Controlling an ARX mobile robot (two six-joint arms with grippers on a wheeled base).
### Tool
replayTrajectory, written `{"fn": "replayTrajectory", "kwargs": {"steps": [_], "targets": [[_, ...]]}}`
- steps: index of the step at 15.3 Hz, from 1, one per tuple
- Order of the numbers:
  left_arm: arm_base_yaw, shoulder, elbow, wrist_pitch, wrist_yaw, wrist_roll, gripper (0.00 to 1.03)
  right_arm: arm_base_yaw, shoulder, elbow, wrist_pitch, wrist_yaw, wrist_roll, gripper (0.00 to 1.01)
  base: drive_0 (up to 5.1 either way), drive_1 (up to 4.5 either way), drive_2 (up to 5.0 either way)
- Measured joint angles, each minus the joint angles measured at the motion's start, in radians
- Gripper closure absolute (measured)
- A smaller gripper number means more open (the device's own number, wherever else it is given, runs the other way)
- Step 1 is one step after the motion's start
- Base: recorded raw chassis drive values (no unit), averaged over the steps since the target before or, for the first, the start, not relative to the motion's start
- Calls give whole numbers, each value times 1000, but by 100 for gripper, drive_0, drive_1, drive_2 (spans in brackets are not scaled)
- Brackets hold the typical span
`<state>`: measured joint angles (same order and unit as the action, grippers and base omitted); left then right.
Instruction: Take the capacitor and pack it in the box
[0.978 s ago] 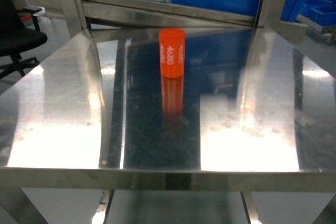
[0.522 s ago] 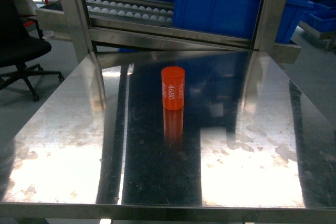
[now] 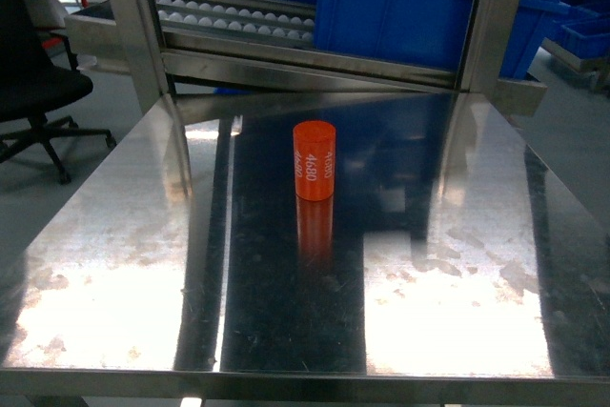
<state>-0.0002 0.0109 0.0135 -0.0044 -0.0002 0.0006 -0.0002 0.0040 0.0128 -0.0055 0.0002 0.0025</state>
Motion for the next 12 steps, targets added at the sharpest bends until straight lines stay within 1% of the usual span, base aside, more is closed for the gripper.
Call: {"fn": "replayTrajectory", "kwargs": {"steps": [12], "targets": [[0, 0, 0, 0, 0, 0, 5, 0, 0, 0, 0, 0, 0, 3, 0, 0, 0]]}}
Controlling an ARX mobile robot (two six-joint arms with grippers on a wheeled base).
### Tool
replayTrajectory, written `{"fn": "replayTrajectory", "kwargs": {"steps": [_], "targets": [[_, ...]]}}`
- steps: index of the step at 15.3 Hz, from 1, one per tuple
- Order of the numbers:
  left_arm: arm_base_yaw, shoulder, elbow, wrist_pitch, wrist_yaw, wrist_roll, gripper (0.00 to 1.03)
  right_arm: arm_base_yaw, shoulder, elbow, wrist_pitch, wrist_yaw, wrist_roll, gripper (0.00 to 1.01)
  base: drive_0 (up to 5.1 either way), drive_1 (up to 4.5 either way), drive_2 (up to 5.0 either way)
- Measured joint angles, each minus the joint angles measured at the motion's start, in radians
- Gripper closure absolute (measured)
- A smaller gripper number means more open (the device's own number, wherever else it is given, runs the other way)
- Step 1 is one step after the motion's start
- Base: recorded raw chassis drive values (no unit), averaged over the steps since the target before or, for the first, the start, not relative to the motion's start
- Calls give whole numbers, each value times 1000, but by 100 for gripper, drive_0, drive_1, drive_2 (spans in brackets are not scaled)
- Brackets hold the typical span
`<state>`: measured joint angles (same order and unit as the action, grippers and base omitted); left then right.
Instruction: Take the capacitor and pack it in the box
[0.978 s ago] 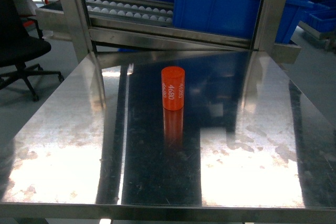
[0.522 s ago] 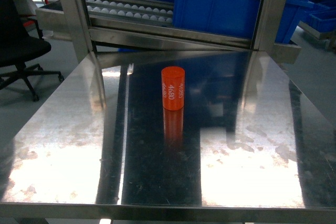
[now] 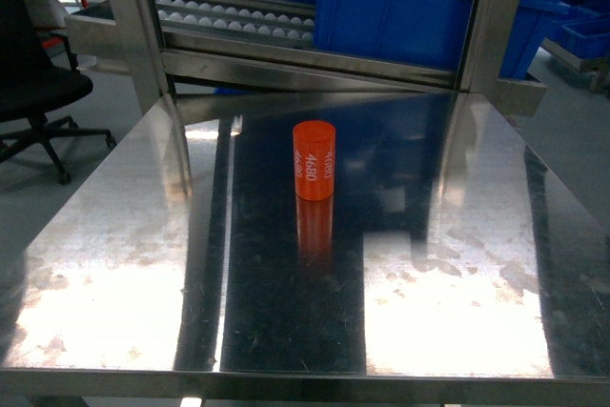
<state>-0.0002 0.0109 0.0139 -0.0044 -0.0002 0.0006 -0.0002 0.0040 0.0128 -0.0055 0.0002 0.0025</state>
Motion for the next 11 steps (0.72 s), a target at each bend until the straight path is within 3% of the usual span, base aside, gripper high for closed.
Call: {"fn": "replayTrajectory", "kwargs": {"steps": [1, 2, 3, 4, 5, 6, 7, 11], "targets": [[0, 0, 0, 0, 0, 0, 5, 0, 0, 0, 0, 0, 0, 3, 0, 0, 0], [-55, 30, 3, -5, -121, -21, 5, 0, 0, 0, 0, 0, 0, 3, 0, 0, 0], [-144, 161, 9, 108, -262, -45, 5, 0, 0, 0, 0, -1, 0, 3, 0, 0, 0], [-200, 312, 27, 245, -328, -51, 5, 0, 0, 0, 1, 0, 0, 3, 0, 0, 0], [-234, 501, 76, 419, -330, -54, 5, 0, 0, 0, 0, 0, 0, 3, 0, 0, 0], [-290, 846, 203, 700, -249, -45, 5, 0, 0, 0, 0, 0, 0, 3, 0, 0, 0], [-303, 1256, 370, 875, -128, -34, 5, 0, 0, 0, 0, 0, 0, 3, 0, 0, 0], [-330, 1730, 708, 882, 48, -20, 5, 0, 0, 0, 0, 0, 0, 3, 0, 0, 0]]}}
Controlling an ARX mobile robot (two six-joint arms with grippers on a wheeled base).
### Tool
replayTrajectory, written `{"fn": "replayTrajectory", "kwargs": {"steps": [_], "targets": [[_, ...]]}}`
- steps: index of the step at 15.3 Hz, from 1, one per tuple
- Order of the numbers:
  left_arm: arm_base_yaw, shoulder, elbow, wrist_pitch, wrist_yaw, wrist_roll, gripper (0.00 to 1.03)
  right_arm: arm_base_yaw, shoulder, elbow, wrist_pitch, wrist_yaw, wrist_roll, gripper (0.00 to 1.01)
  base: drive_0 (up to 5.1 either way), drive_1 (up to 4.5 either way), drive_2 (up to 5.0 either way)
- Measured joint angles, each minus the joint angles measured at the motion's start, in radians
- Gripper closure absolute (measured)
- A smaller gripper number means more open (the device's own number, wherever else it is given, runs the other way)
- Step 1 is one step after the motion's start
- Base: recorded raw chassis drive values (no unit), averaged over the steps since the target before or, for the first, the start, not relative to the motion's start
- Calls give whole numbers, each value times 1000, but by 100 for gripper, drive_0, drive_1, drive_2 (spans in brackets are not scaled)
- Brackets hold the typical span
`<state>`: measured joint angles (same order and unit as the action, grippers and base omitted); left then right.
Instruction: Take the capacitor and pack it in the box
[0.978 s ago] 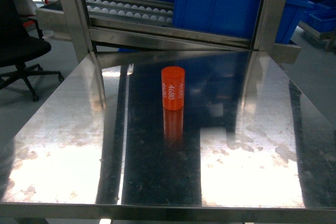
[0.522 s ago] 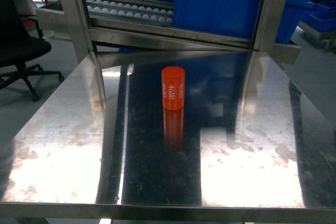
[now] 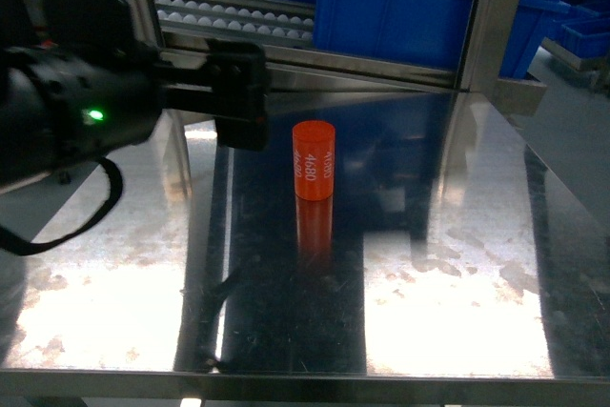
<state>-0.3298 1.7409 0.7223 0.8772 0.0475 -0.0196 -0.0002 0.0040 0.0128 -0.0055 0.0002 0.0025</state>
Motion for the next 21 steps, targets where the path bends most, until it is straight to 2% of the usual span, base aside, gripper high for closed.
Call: {"fn": "replayTrajectory", "kwargs": {"steps": [2, 7, 15, 19, 20, 21], "targets": [[-8, 196, 129, 9, 72, 1, 5, 0, 0, 0, 0, 0, 0, 3, 0, 0, 0], [-16, 418, 300, -14, 133, 0, 5, 0, 0, 0, 0, 0, 0, 3, 0, 0, 0], [-24, 727, 653, -73, 114, -22, 7, 0, 0, 0, 0, 0, 0, 3, 0, 0, 0], [-35, 728, 685, -132, 122, -32, 54, 0, 0, 0, 0, 0, 0, 3, 0, 0, 0], [-35, 723, 682, -145, 103, -32, 59, 0, 0, 0, 0, 0, 0, 3, 0, 0, 0], [-34, 700, 649, -143, 91, -37, 59, 0, 0, 0, 0, 0, 0, 3, 0, 0, 0]]}}
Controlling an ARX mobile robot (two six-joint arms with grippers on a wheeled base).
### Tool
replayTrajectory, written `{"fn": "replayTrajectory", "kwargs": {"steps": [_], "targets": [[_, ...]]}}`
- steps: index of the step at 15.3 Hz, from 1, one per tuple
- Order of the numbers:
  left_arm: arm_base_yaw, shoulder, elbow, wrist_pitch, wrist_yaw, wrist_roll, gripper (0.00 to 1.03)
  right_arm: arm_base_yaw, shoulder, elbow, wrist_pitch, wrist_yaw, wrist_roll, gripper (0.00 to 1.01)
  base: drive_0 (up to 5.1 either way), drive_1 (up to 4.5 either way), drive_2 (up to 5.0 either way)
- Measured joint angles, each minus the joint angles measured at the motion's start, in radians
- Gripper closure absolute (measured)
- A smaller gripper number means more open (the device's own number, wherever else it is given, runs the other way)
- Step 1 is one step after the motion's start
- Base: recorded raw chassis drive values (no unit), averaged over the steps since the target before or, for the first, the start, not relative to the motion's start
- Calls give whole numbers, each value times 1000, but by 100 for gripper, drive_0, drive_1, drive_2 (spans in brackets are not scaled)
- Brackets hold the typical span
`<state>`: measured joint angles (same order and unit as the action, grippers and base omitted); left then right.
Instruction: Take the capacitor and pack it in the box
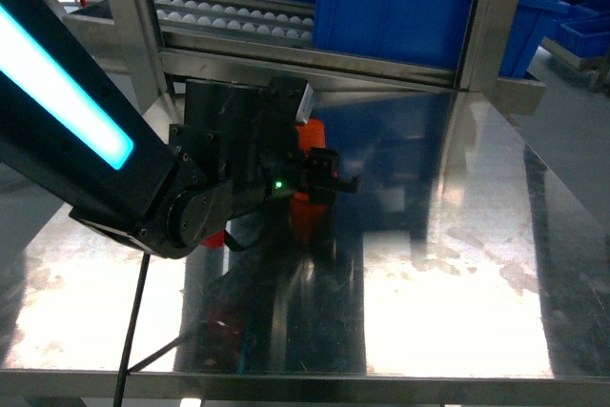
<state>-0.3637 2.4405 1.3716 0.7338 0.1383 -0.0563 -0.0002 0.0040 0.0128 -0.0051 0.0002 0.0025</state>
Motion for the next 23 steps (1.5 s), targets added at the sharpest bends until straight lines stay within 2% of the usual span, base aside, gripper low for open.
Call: {"fn": "replayTrajectory", "kwargs": {"steps": [4, 6, 8, 11, 12, 15, 16, 18, 19, 20, 23], "targets": [[50, -248, -262, 132, -52, -15, 59, 0, 0, 0, 0, 0, 0, 3, 0, 0, 0], [88, -453, -417, 219, -123, 5, 59, 0, 0, 0, 0, 0, 0, 3, 0, 0, 0], [128, -631, -587, 254, -206, 15, 59, 0, 0, 0, 0, 0, 0, 3, 0, 0, 0], [169, -912, -835, 230, -296, 15, 60, 0, 0, 0, 0, 0, 0, 3, 0, 0, 0], [169, -1022, -905, 204, -327, 29, 60, 0, 0, 0, 0, 0, 0, 3, 0, 0, 0], [167, -1295, -1048, 35, -397, 34, 60, 0, 0, 0, 0, 0, 0, 3, 0, 0, 0], [162, -1372, -1067, -9, -402, 25, 60, 0, 0, 0, 0, 0, 0, 3, 0, 0, 0], [162, -1402, -1069, -10, -407, 11, 60, 0, 0, 0, 0, 0, 0, 3, 0, 0, 0], [211, -1490, -1146, -16, -294, 38, 60, 0, 0, 0, 0, 0, 0, 3, 0, 0, 0], [259, -1606, -1229, -57, -247, 39, 60, 0, 0, 0, 0, 0, 0, 3, 0, 0, 0], [291, -1688, -1268, -98, -204, 39, 60, 0, 0, 0, 0, 0, 0, 3, 0, 0, 0]]}}
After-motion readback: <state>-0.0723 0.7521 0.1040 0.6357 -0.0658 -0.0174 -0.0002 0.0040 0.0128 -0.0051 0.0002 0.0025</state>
